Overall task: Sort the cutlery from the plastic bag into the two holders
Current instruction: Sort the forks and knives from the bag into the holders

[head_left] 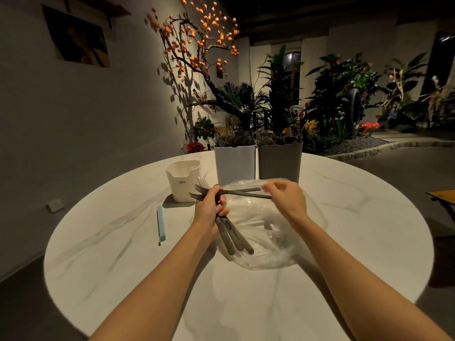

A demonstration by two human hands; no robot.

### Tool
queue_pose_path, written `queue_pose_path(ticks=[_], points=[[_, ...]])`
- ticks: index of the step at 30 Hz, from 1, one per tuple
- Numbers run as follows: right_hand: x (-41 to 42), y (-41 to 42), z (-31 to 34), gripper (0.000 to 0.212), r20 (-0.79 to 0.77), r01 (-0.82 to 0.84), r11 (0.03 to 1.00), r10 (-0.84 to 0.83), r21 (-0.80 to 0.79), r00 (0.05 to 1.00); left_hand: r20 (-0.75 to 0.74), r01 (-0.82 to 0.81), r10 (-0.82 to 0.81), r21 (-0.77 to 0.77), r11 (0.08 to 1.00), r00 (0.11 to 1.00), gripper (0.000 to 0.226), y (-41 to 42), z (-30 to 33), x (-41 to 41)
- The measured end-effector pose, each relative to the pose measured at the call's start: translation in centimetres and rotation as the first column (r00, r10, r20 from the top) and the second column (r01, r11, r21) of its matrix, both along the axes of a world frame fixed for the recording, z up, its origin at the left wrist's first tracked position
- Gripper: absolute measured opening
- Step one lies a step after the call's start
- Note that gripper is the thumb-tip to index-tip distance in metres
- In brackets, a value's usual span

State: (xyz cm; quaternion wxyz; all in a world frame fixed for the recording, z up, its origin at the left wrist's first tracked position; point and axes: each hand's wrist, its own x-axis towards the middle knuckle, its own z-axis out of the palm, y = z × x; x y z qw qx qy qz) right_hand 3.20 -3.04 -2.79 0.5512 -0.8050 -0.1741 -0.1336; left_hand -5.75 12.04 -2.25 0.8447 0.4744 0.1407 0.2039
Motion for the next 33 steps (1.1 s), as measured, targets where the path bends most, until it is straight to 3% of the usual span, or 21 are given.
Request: queue_pose_path(ticks=[5,7,9,12,14,18,20,27,30,33], points=[[-0.9,1.1,-0.1,0.035,0.309,-0.186,0.936,0.28,-0.3,0.909,0.038,0.079,-0.08,0.03,0.996,0.996,0.027,-0.1,0.2,-0.1],[-1.0,1.2,-0.1,0.04,0.285,-0.25,0.889,0.372,-0.384,0.883,0.045,0.106,-0.107,0.035,0.994,0.993,0.027,-0.2,0.2,-0.1],[-1.2,1.3,-0.2,0.03,0.215,-0.286,0.833,0.424,-0.474,0.88,0.069,0.124,-0.125,0.03,0.992,0.99,0.028,-0.4,0.2,0.0],[-1.2,1.5,-0.2,0.023,0.194,-0.231,0.802,0.393,-0.55,0.899,0.077,0.1,-0.109,0.104,0.99,0.991,0.034,-0.7,0.5,0.0],[-1.2,1.5,0.0,0.024,0.164,-0.271,0.833,0.39,-0.482,0.906,0.077,0.09,-0.098,0.107,0.99,0.992,0.034,-0.8,0.8,0.2],[-1.3,1.8,0.6,0.028,-0.029,-0.418,0.883,0.421,-0.214,0.906,0.105,0.126,-0.115,-0.096,0.987,0.988,0.033,-0.9,1.7,1.1],[-1.5,1.7,1.5,0.03,-0.082,-0.441,0.888,0.434,-0.127,0.897,0.118,0.092,-0.077,-0.125,0.988,0.99,0.036,-1.1,2.4,1.6],[-0.9,1.3,3.1,0.05,-0.116,-0.451,0.883,0.439,-0.129,0.891,0.207,-0.014,0.055,-0.197,0.98,0.977,0.029,-0.9,5.9,3.7],[-0.4,1.1,3.8,0.058,-0.283,-0.467,0.883,0.462,0.053,0.841,0.24,-0.076,0.121,-0.188,0.979,0.963,0.027,-1.2,7.2,4.3],[-0.5,1.7,4.5,0.058,-0.354,-0.448,0.866,0.499,0.221,0.791,0.273,-0.11,0.134,-0.103,0.989,0.953,0.026,-2.2,8.1,4.7]])
